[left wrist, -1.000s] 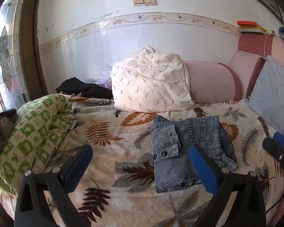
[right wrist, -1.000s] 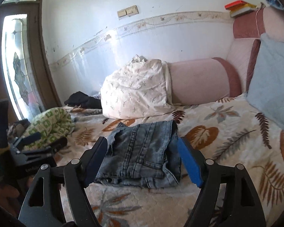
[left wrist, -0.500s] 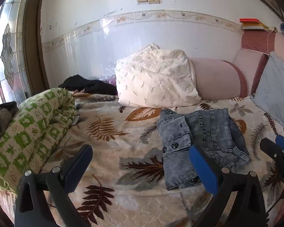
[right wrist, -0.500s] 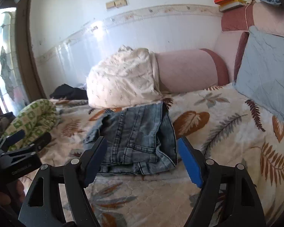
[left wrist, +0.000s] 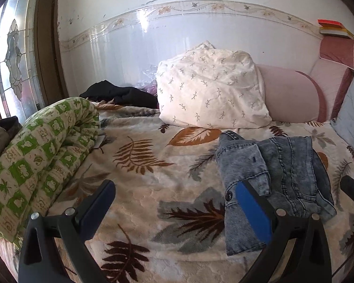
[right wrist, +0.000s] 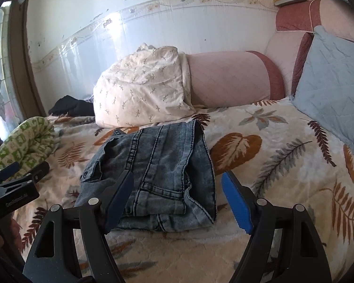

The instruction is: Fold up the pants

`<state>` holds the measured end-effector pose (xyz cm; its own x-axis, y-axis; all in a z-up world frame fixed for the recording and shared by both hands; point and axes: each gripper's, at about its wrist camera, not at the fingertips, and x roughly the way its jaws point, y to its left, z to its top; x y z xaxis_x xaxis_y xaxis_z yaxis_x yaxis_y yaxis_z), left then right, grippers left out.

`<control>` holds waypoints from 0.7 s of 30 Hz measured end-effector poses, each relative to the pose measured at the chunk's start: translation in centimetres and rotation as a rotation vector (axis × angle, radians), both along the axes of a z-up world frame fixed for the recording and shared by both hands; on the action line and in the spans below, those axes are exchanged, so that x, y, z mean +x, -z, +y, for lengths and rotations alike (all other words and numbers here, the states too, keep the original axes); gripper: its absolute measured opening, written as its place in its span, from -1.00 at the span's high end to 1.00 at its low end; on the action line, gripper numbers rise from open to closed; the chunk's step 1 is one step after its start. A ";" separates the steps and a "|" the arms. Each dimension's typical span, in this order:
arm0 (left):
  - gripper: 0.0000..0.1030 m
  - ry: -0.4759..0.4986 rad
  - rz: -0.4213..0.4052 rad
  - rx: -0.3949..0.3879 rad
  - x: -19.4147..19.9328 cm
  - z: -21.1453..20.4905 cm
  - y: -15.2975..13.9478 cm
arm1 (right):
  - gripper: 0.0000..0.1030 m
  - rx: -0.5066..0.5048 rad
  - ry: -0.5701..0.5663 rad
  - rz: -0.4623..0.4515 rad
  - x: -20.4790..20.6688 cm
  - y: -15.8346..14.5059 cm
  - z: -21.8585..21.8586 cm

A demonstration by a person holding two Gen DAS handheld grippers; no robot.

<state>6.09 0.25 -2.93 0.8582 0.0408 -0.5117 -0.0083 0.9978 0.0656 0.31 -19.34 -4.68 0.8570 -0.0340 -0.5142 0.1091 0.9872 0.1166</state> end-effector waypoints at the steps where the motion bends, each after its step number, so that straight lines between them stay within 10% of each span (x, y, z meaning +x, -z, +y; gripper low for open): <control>1: -0.99 -0.001 0.001 -0.003 0.1 0.1 0.0 | -0.49 0.003 -0.007 0.003 0.1 0.0 0.1; 21: -0.99 0.001 0.014 -0.013 0.2 0.2 0.2 | -0.50 -0.102 -0.070 -0.027 -0.4 -0.1 2.6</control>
<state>6.26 0.49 -3.11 0.8507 0.0332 -0.5246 -0.0063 0.9986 0.0529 -0.11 -16.70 -4.54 0.8726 -0.0245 -0.4878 0.0378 0.9991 0.0175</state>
